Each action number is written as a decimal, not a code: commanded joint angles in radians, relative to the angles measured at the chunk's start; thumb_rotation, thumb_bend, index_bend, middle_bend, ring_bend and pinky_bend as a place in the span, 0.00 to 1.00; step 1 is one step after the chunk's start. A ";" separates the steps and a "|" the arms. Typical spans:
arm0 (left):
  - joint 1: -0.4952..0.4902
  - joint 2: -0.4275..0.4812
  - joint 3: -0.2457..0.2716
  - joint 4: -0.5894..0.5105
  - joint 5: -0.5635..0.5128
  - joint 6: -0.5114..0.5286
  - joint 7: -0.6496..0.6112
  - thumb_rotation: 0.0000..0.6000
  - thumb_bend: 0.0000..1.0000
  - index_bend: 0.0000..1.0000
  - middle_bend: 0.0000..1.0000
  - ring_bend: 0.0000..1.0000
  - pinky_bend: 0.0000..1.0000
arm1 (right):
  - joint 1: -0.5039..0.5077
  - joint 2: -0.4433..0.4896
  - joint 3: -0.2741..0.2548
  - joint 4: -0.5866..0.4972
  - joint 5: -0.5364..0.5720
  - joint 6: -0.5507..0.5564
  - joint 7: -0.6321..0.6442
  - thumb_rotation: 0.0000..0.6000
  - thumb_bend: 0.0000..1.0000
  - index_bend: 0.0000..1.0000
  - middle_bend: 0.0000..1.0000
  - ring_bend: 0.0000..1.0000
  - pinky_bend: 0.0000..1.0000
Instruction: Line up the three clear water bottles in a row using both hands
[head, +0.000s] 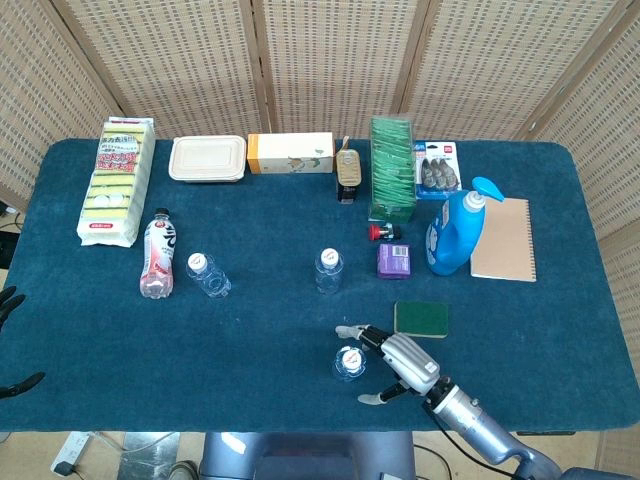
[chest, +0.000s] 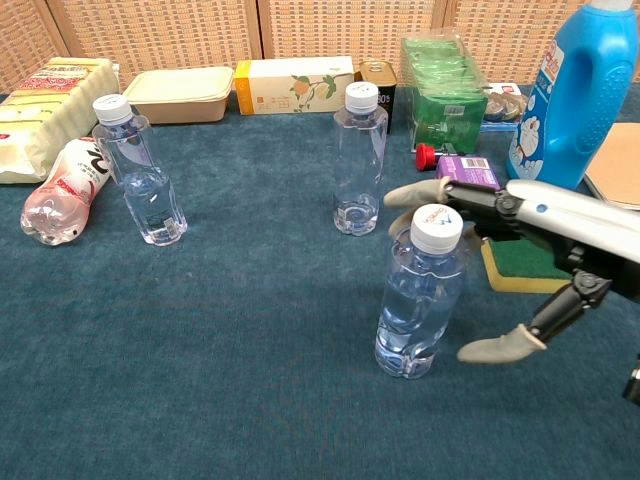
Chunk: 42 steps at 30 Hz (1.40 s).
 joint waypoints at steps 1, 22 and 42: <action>0.000 0.001 -0.001 0.001 -0.003 -0.002 -0.004 1.00 0.07 0.00 0.00 0.00 0.05 | 0.004 -0.031 0.007 0.011 0.016 0.006 -0.024 1.00 0.07 0.27 0.39 0.36 0.53; -0.002 0.004 0.005 0.000 0.005 -0.003 -0.013 1.00 0.07 0.00 0.00 0.00 0.05 | 0.002 -0.068 0.077 -0.015 0.087 0.101 -0.144 1.00 0.37 0.47 0.59 0.55 0.70; -0.003 0.005 0.004 0.009 -0.001 -0.004 -0.034 1.00 0.07 0.00 0.00 0.00 0.05 | 0.107 -0.128 0.225 0.066 0.283 -0.018 -0.265 1.00 0.38 0.47 0.60 0.55 0.70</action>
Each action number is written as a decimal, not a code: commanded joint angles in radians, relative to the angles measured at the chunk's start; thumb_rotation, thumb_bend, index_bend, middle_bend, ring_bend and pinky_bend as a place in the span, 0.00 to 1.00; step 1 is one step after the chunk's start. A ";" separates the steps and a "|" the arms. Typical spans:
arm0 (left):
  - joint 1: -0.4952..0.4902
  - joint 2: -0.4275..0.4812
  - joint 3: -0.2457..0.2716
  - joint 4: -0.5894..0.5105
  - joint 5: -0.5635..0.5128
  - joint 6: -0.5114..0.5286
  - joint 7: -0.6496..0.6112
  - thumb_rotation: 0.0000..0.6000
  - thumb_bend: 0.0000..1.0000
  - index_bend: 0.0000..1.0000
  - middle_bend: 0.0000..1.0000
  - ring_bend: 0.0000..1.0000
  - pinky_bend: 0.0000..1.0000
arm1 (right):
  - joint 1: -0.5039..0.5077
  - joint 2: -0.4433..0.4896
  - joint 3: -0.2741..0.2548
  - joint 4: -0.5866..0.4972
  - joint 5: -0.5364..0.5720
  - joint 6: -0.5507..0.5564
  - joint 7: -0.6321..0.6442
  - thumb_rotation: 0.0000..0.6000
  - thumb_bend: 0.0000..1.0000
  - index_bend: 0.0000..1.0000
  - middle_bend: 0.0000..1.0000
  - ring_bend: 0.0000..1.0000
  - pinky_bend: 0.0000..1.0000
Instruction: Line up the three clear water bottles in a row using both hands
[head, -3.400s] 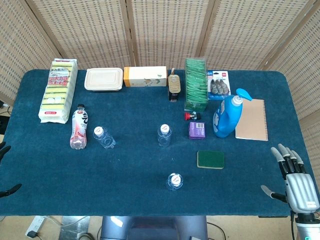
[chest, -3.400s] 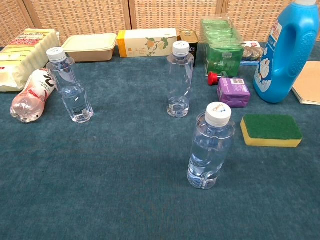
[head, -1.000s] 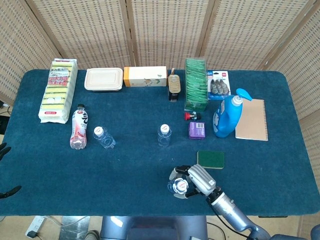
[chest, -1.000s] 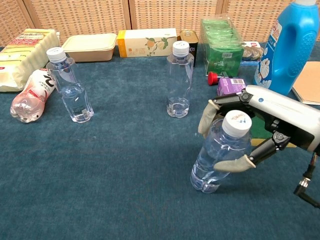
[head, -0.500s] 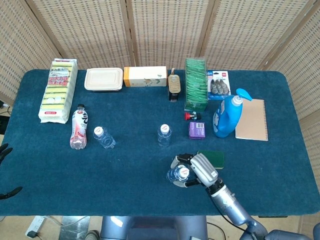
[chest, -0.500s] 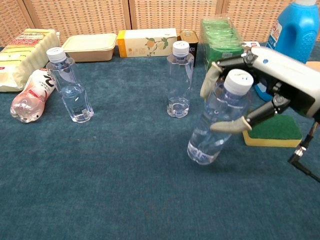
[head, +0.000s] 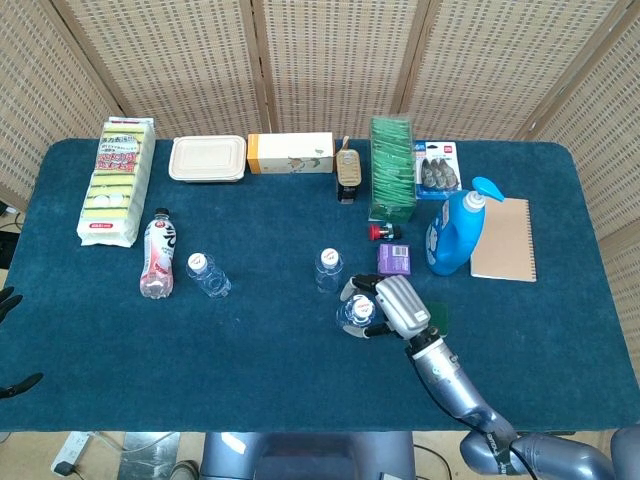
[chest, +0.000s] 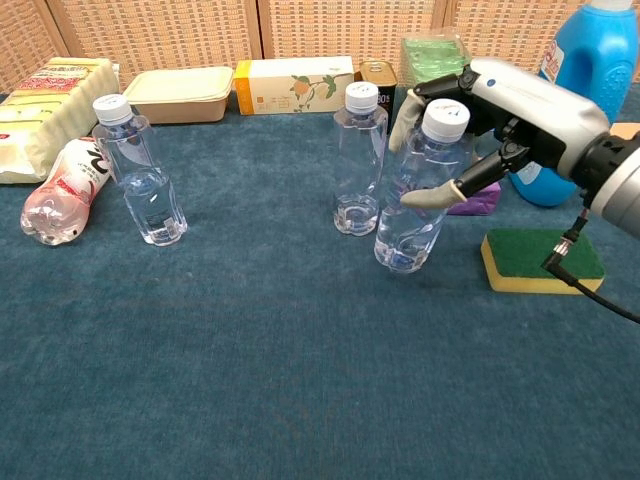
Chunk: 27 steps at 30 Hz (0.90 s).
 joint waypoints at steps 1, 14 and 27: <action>-0.001 0.000 0.000 0.000 0.001 -0.002 0.000 1.00 0.07 0.00 0.00 0.00 0.05 | 0.012 -0.019 0.006 0.025 0.020 -0.015 -0.008 1.00 0.38 0.47 0.60 0.55 0.70; -0.001 0.002 0.000 0.004 -0.001 -0.002 -0.012 1.00 0.07 0.00 0.00 0.00 0.05 | 0.025 0.015 -0.011 0.044 0.013 -0.009 -0.066 1.00 0.39 0.48 0.60 0.55 0.70; 0.001 0.002 0.002 0.002 0.002 0.002 -0.009 1.00 0.07 0.00 0.00 0.00 0.05 | 0.026 0.060 -0.042 0.030 0.032 -0.041 -0.103 1.00 0.39 0.46 0.58 0.53 0.71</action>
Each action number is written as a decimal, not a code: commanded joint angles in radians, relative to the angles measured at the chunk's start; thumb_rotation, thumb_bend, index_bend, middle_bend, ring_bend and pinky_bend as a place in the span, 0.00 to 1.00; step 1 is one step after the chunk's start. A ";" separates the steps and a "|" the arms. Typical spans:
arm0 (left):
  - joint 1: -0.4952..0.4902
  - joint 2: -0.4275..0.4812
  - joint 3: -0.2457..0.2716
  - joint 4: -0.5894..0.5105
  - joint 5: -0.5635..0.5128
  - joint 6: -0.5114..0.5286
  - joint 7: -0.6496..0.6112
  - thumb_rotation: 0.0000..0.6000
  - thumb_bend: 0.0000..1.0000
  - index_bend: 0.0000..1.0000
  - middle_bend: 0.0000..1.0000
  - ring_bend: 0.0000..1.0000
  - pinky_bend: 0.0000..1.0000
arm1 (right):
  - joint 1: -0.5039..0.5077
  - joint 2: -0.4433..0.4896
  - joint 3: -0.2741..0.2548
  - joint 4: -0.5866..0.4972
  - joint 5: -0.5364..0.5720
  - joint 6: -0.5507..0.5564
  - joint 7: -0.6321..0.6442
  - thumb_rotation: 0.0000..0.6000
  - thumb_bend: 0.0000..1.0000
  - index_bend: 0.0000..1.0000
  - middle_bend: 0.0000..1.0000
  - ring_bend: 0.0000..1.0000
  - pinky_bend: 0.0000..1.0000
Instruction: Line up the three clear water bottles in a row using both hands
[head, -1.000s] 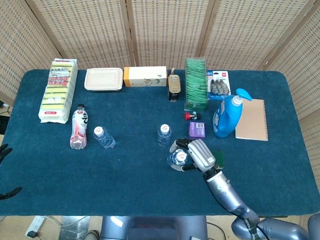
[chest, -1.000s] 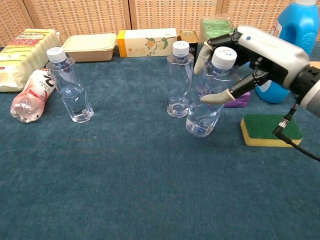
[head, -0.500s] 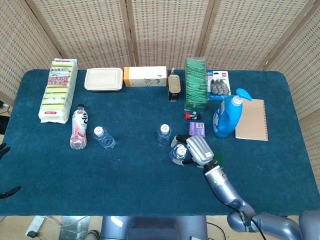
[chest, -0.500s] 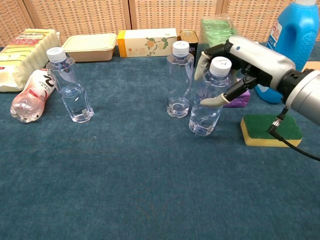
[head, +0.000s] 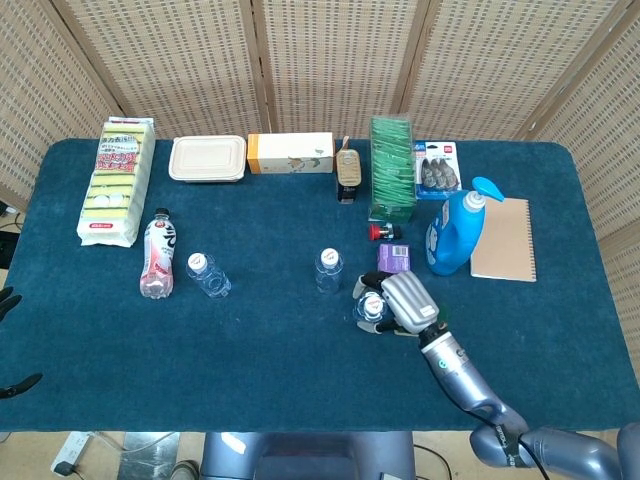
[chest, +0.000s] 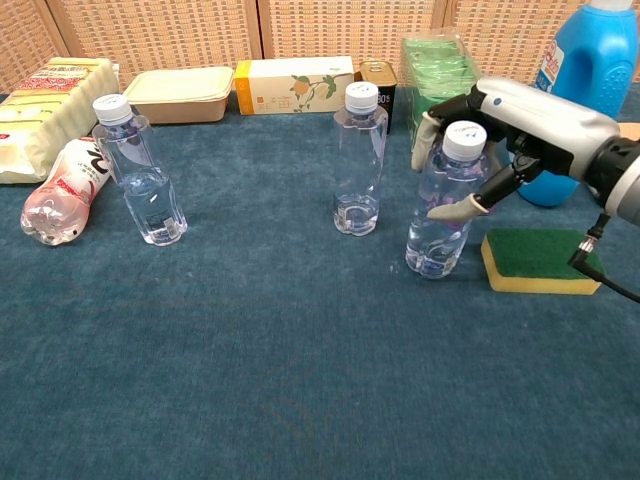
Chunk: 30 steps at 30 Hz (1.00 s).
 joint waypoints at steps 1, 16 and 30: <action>-0.001 0.000 0.001 0.000 0.001 -0.002 0.000 1.00 0.07 0.00 0.00 0.00 0.05 | -0.001 0.010 -0.010 0.006 -0.002 -0.004 -0.012 1.00 0.38 0.44 0.56 0.52 0.71; -0.001 0.002 0.001 0.001 0.003 0.002 -0.005 1.00 0.07 0.00 0.00 0.00 0.05 | -0.021 0.179 -0.025 -0.204 0.025 -0.025 -0.041 1.00 0.20 0.10 0.12 0.11 0.44; 0.014 0.008 0.001 0.004 0.011 0.039 -0.022 1.00 0.07 0.00 0.00 0.00 0.05 | 0.084 0.414 0.163 -0.470 0.301 -0.166 -0.139 1.00 0.14 0.07 0.04 0.03 0.24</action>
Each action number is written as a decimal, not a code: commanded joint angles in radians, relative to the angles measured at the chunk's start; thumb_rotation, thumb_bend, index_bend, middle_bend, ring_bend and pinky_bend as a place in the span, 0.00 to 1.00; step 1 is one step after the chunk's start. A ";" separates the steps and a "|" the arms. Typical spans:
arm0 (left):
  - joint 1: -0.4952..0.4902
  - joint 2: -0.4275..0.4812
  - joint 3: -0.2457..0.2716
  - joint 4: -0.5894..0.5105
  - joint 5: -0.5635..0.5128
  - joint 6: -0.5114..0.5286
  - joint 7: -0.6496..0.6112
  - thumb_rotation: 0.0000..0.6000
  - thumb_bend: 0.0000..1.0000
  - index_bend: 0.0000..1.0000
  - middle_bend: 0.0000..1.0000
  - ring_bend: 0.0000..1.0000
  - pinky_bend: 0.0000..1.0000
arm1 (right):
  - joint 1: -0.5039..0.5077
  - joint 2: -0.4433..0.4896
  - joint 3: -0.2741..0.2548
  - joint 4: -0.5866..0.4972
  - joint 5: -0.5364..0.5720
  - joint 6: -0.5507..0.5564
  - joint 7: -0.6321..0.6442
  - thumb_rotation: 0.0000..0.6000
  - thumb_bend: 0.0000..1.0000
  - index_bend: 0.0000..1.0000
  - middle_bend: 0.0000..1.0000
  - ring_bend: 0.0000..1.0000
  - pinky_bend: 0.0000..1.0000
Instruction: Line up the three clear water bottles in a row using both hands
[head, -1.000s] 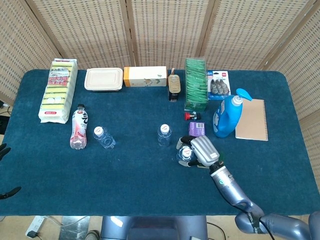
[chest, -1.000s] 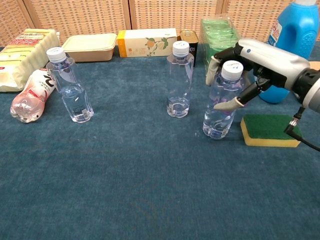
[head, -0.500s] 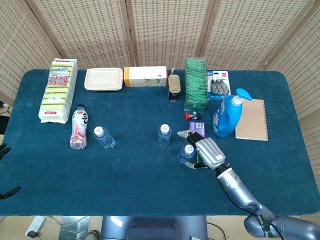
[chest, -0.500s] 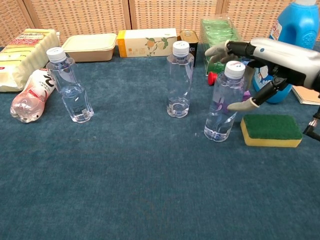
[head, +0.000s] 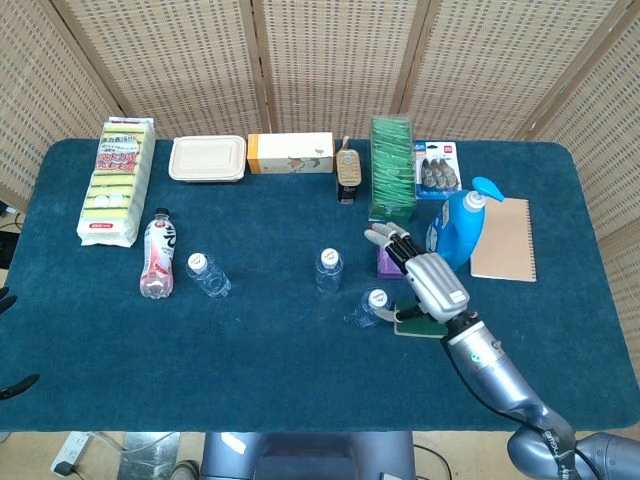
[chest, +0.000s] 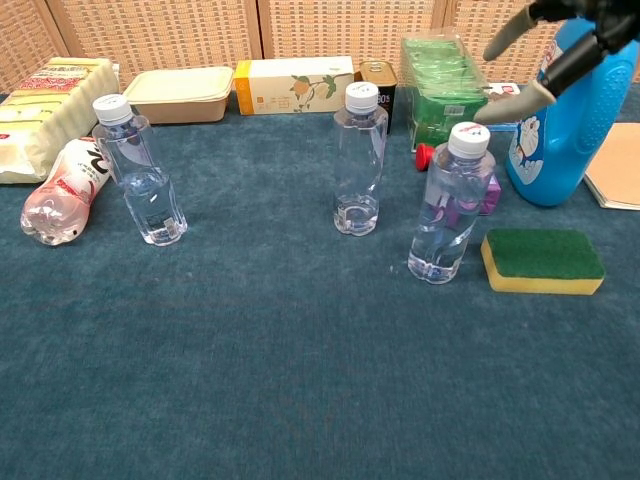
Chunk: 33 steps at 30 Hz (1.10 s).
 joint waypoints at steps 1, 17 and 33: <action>0.008 0.004 0.001 -0.003 0.002 0.012 0.003 1.00 0.07 0.00 0.00 0.00 0.05 | 0.089 0.081 0.077 -0.066 0.177 -0.126 -0.094 1.00 0.14 0.07 0.04 0.03 0.24; 0.009 0.045 -0.009 -0.038 -0.014 0.016 -0.062 1.00 0.07 0.00 0.00 0.00 0.05 | 0.573 0.138 0.046 -0.110 1.033 -0.274 -0.567 1.00 0.14 0.03 0.00 0.00 0.17; 0.012 0.041 -0.011 -0.008 -0.028 0.005 -0.093 1.00 0.07 0.00 0.00 0.00 0.05 | 0.846 -0.045 -0.074 0.120 1.367 -0.270 -0.736 1.00 0.14 0.08 0.04 0.00 0.18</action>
